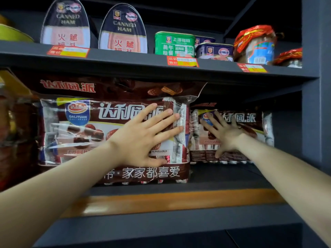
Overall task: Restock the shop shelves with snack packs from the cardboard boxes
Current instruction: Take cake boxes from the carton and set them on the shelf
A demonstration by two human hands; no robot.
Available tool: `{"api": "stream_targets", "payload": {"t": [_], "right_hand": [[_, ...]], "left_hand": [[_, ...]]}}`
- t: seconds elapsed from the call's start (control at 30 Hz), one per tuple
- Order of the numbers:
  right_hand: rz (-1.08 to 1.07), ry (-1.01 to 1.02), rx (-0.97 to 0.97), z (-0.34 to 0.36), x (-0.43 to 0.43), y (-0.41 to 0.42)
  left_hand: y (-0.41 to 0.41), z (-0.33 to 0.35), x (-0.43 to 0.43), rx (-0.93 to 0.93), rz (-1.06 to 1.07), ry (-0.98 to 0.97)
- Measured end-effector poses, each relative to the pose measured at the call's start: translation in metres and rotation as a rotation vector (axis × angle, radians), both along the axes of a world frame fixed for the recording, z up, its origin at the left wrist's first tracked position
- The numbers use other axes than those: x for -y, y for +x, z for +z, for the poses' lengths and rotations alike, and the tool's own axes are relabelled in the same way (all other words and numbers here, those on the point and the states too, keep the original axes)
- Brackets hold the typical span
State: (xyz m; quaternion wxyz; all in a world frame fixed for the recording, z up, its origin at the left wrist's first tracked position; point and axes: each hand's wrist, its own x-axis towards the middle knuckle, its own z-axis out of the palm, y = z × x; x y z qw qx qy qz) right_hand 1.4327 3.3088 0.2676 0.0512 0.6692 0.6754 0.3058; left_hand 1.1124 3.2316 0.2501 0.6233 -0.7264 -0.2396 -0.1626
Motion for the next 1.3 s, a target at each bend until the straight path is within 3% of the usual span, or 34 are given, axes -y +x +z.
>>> {"api": "stream_targets", "payload": {"t": [0.37, 0.6, 0.7, 0.83, 0.9, 0.97, 1.07, 1.17, 1.3], "right_hand": [[0.039, -0.02, 0.029, -0.002, 0.0, -0.003], [0.17, 0.034, -0.113, -0.001, 0.047, -0.028], [0.315, 0.195, -0.284, -0.011, 0.094, -0.054], [0.615, 0.511, -0.52, -0.06, 0.181, -0.087], [0.826, 0.561, -0.637, -0.101, 0.221, -0.108], [0.976, 0.498, -0.693, -0.15, 0.251, -0.136], [1.058, 0.249, -0.732, -0.229, 0.276, -0.191], [0.992, -0.102, -0.754, -0.31, 0.291, -0.253], [0.878, -0.517, -0.751, -0.403, 0.307, -0.342]], "left_hand": [[0.005, 0.001, -0.001, 0.005, 0.03, -0.035], [0.01, 0.0, 0.01, 0.045, 0.059, -0.111], [0.023, -0.01, 0.034, 0.212, -0.008, -0.213], [0.028, -0.052, 0.099, 0.68, -0.211, -0.394], [0.018, -0.093, 0.131, 0.803, -0.31, -0.458], [0.0, -0.145, 0.158, 0.826, -0.328, -0.506], [-0.048, -0.232, 0.194, 0.876, -0.267, -0.59], [-0.111, -0.318, 0.241, 1.001, -0.16, -0.749], [-0.2, -0.421, 0.309, 1.142, 0.165, -1.0]]}}
